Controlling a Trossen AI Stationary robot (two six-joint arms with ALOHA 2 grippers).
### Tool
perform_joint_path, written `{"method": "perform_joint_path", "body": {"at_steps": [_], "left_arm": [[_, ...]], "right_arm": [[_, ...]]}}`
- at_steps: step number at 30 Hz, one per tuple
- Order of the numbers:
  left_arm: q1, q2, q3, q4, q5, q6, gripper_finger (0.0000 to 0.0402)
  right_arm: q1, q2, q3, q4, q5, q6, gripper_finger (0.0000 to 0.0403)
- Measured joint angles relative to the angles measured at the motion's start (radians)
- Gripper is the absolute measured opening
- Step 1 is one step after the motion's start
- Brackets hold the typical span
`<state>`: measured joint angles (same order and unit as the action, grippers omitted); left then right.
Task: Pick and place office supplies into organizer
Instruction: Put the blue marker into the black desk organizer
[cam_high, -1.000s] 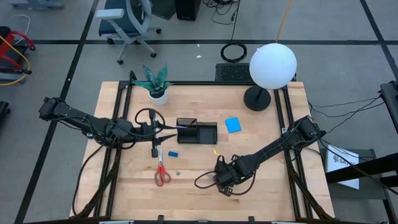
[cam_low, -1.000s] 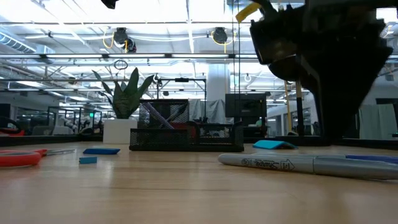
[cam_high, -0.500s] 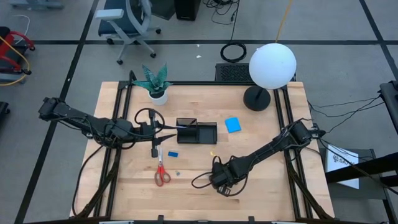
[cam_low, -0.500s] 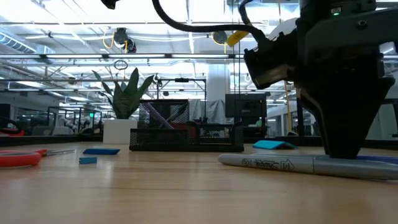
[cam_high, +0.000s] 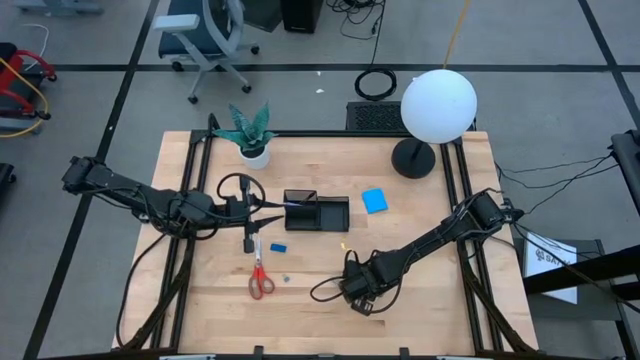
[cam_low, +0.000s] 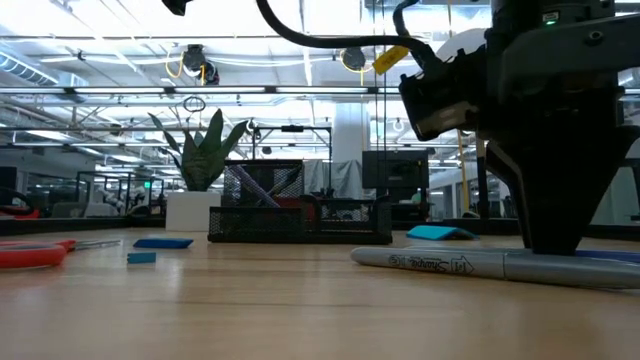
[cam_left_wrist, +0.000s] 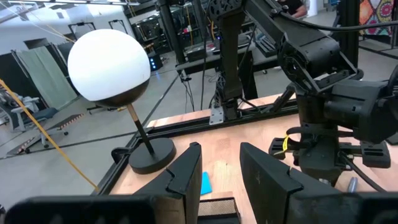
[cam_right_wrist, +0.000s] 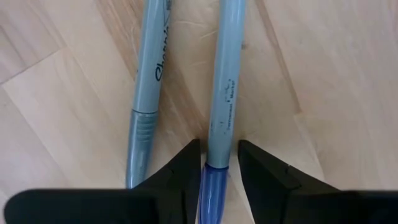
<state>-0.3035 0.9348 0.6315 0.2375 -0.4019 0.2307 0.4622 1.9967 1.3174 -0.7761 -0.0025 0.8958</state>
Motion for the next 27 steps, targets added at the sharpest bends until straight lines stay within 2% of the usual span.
{"method": "perform_joint_path", "body": {"at_steps": [22,27], "left_arm": [[0.000,0.000,0.000,0.000,0.000,-0.003,0.0118],[0.000,0.000,0.000,0.000,0.000,-0.003,0.0118]], "right_arm": [[0.016,-0.001,-0.001,0.062,0.001,-0.115,0.0102],[0.011,-0.002,-0.001,0.062,-0.003,-0.125,0.0085]]}}
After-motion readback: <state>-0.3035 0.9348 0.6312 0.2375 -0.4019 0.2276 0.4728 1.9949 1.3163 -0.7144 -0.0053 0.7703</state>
